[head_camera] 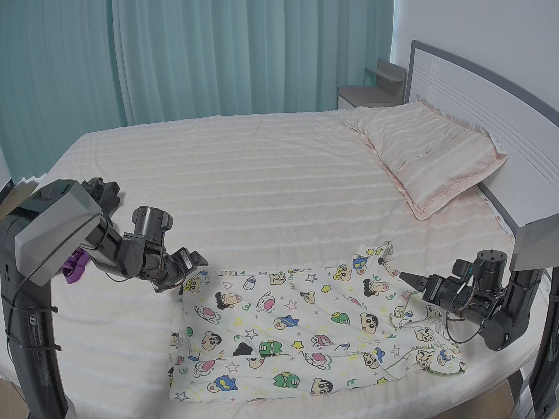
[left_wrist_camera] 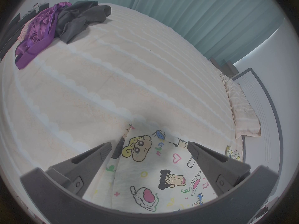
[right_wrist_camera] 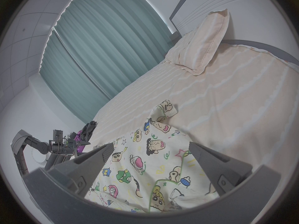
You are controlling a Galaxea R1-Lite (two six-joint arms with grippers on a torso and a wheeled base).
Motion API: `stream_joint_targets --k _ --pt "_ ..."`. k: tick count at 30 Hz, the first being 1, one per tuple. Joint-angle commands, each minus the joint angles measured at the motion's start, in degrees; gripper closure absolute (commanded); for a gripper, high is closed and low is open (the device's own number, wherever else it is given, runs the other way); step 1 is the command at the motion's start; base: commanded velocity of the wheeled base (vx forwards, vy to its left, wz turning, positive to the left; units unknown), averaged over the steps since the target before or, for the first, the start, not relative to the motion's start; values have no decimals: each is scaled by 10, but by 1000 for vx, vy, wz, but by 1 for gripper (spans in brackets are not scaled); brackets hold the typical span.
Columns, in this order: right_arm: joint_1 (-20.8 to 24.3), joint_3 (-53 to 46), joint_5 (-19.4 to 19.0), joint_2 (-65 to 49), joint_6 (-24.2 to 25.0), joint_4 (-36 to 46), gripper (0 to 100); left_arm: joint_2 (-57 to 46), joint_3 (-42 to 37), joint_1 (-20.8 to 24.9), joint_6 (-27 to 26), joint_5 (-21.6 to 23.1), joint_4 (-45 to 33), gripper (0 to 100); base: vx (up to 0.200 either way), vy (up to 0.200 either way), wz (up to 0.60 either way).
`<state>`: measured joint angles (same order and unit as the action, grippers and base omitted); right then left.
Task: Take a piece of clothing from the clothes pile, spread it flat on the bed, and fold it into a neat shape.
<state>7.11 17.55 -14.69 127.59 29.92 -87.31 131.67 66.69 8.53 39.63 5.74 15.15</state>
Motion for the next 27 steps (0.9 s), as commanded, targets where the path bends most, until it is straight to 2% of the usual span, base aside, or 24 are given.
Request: stream_joint_targets --k 1,9,27 --pt "11 10 0 12 0 0 0 23 7 0 0 2 1 0 0 0 0" --pt "33 11 0 12 12 -1 0 46 28 7 -9 -2 7 0 0 0 0" --pt "41 27 0 20 18 -1 0 48 28 8 -23 -24 8 0 0 0 0"
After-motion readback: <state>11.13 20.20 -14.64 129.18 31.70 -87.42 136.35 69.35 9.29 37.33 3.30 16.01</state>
